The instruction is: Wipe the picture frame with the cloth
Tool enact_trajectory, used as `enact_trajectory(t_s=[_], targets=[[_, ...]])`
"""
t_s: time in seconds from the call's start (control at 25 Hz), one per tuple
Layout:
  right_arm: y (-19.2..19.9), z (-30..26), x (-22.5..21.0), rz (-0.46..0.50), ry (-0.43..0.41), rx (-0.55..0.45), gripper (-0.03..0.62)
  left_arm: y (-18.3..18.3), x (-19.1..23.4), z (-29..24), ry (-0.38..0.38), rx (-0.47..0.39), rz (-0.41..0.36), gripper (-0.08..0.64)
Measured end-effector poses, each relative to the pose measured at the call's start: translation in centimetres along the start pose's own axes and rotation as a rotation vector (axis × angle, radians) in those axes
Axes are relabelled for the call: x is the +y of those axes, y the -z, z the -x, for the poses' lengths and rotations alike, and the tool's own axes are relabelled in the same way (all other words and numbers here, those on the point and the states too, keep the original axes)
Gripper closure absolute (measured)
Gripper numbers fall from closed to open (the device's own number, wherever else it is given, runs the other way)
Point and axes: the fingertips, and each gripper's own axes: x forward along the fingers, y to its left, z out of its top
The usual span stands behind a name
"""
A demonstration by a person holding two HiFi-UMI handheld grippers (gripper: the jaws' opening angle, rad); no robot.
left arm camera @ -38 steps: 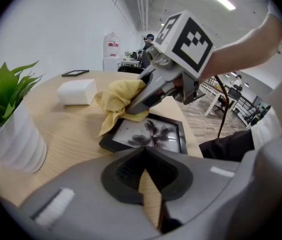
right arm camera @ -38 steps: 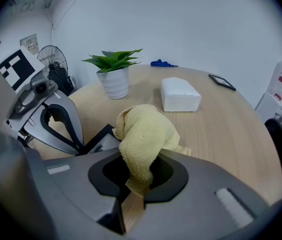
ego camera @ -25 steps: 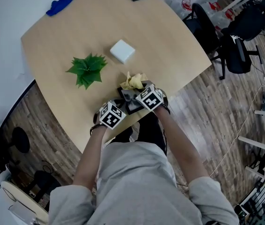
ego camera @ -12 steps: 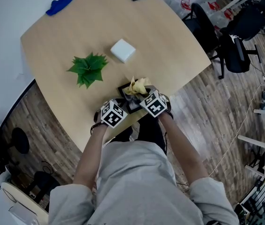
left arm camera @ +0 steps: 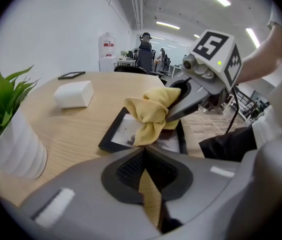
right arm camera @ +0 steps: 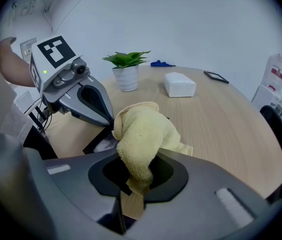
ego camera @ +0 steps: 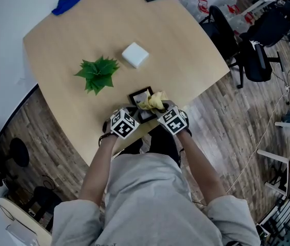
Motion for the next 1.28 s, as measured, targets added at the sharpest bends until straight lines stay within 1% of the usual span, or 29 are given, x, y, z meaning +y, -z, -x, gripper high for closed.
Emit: enact_trajectory(t_s=[0.12, 0.36, 0.48, 0.68, 0.88, 1.04, 1.28], targets=[[0.9, 0.5, 0.0, -0.002, 0.000, -0.010, 0.537, 0.0, 0.0, 0.0, -0.013, -0.004, 0.001, 0.508], [0.8, 1.6, 0.8, -0.010, -0.022, -0.044, 0.537, 0.1, 0.1, 0.0, -0.021, -0.007, 0.014, 0.508], [1.4, 2.2, 1.0, -0.013, -0.024, -0.061, 0.537, -0.1, 0.1, -0.1, -0.035, -0.016, 0.016, 0.508], [2.1, 2.4, 1.2, -0.008, -0.015, -0.057, 0.537, 0.0, 0.1, 0.0, -0.035, -0.022, 0.017, 0.508], [2.5, 1.8, 1.8, 0.026, 0.007, -0.049, 0.537, 0.1, 0.2, 0.0, -0.041, -0.033, 0.020, 0.508], [2.4, 1.2, 3.6, 0.072, -0.014, -0.058, 0.537, -0.1, 0.1, 0.0, -0.035, -0.033, 0.032, 0.508], [2.4, 0.8, 4.1, 0.044, -0.042, -0.070, 0.537, -0.1, 0.2, 0.0, -0.033, -0.036, 0.050, 0.508]])
